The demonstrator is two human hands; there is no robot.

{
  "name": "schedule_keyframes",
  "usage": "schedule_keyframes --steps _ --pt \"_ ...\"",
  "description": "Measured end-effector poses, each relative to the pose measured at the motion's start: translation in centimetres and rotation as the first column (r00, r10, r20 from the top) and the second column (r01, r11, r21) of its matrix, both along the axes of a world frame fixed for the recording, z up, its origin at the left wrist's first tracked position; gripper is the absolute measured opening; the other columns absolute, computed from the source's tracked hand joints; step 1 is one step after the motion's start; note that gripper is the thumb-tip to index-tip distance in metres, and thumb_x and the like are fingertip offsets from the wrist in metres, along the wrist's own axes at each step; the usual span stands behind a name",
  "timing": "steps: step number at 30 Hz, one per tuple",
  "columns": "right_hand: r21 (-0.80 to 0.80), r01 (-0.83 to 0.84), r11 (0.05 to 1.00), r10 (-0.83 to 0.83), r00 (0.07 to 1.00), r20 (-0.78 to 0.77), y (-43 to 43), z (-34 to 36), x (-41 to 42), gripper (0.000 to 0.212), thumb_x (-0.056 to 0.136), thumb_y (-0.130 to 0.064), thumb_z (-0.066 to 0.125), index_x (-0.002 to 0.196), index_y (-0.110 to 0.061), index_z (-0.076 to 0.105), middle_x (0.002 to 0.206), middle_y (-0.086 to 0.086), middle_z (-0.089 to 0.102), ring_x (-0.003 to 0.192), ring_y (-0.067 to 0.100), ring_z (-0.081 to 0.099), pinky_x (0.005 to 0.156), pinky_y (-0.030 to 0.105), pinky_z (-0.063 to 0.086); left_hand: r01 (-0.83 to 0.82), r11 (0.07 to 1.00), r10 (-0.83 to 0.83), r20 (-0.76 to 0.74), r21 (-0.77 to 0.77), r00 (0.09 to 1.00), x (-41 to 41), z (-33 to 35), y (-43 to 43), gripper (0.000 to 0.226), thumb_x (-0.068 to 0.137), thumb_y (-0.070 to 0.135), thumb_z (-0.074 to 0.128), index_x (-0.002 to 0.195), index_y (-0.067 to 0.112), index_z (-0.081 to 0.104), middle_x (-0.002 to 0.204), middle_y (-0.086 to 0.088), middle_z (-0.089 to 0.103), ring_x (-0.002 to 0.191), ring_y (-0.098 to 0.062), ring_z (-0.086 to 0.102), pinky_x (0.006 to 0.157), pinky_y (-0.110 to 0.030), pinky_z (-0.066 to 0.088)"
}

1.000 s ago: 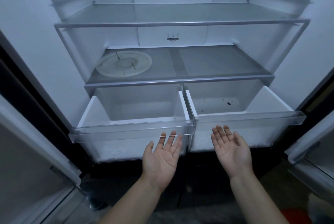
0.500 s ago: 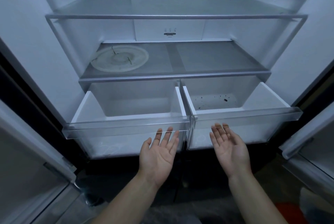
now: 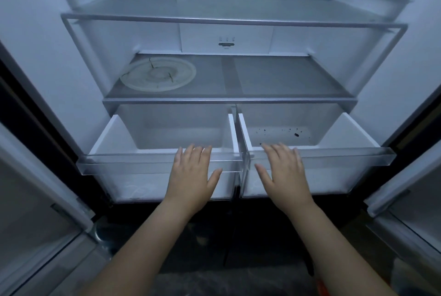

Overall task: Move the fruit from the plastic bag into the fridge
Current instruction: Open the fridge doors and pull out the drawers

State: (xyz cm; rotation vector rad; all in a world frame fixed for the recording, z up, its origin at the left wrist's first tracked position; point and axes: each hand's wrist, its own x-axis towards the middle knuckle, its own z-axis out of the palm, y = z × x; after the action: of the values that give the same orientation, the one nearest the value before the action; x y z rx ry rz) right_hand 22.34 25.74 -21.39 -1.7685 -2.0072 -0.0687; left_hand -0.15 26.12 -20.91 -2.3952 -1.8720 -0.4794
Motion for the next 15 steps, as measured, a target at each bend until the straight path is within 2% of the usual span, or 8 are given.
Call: schedule_keyframes --steps 3,5,7,9,12,15 --pt "0.052 -0.028 0.998 0.023 0.995 0.097 0.1 -0.6 0.4 0.050 0.089 -0.042 0.031 0.127 -0.015 0.050 0.121 0.003 0.053 0.119 0.025 0.046 0.112 0.041 0.015 -0.027 0.998 0.029 -0.021 0.063 0.999 0.3 -0.8 0.1 0.062 0.088 0.054 0.029 0.129 0.014 0.053 0.112 -0.006 0.060 0.111 -0.027 0.054 0.109 -0.043 0.025" --pt "0.076 -0.019 0.997 0.015 0.998 0.054 0.2 -0.4 0.3 0.047 0.088 -0.040 0.035 0.122 -0.013 0.054 0.116 0.004 0.055 0.115 0.026 0.048 0.110 0.041 0.017 -0.062 0.997 0.063 -0.006 0.040 0.998 0.7 -0.4 0.0 0.065 0.086 0.058 0.028 0.128 0.015 0.055 0.112 -0.006 0.060 0.110 -0.027 0.053 0.109 -0.046 0.029" --pt "0.061 -0.014 0.998 0.012 0.999 0.033 0.3 -0.5 0.1 0.042 0.086 -0.034 0.048 0.121 -0.012 0.055 0.116 0.007 0.056 0.115 0.029 0.048 0.109 0.044 0.020 -0.095 0.995 0.095 -0.023 0.004 0.995 1.2 -0.1 -0.2 0.069 0.085 0.060 0.025 0.128 0.015 0.054 0.114 -0.007 0.059 0.113 -0.028 0.051 0.110 -0.046 0.028" --pt "0.034 -0.033 0.999 0.031 0.997 0.075 0.2 -0.5 0.2 0.044 0.083 -0.028 0.060 0.123 -0.011 0.053 0.118 0.008 0.056 0.116 0.030 0.047 0.109 0.047 0.024 -0.110 0.994 0.110 -0.041 -0.011 0.993 1.5 0.0 -0.4 0.072 0.083 0.061 0.022 0.130 0.016 0.051 0.118 -0.007 0.056 0.116 -0.028 0.047 0.111 -0.045 0.025" --pt "0.007 -0.081 0.997 0.080 0.991 0.108 0.1 -0.1 1.0 0.051 0.079 -0.027 0.065 0.125 -0.009 0.052 0.118 0.009 0.056 0.114 0.031 0.048 0.107 0.049 0.028 -0.148 0.988 0.144 -0.091 -0.045 0.985 1.8 0.3 -0.8 0.076 0.082 0.062 0.015 0.138 0.017 0.040 0.133 -0.006 0.046 0.127 -0.027 0.036 0.113 -0.041 0.017" --pt "-0.057 -0.129 0.990 0.136 0.978 0.155 0.0 0.7 1.8 0.060 0.079 -0.029 0.066 0.131 -0.006 0.048 0.123 0.014 0.054 0.118 0.035 0.046 0.108 0.051 0.027 -0.219 0.965 0.202 -0.121 -0.146 0.972 2.7 0.8 -2.2 0.067 0.094 0.057 0.022 0.150 0.021 0.015 0.156 -0.007 0.017 0.144 -0.025 0.010 0.116 -0.042 0.009"
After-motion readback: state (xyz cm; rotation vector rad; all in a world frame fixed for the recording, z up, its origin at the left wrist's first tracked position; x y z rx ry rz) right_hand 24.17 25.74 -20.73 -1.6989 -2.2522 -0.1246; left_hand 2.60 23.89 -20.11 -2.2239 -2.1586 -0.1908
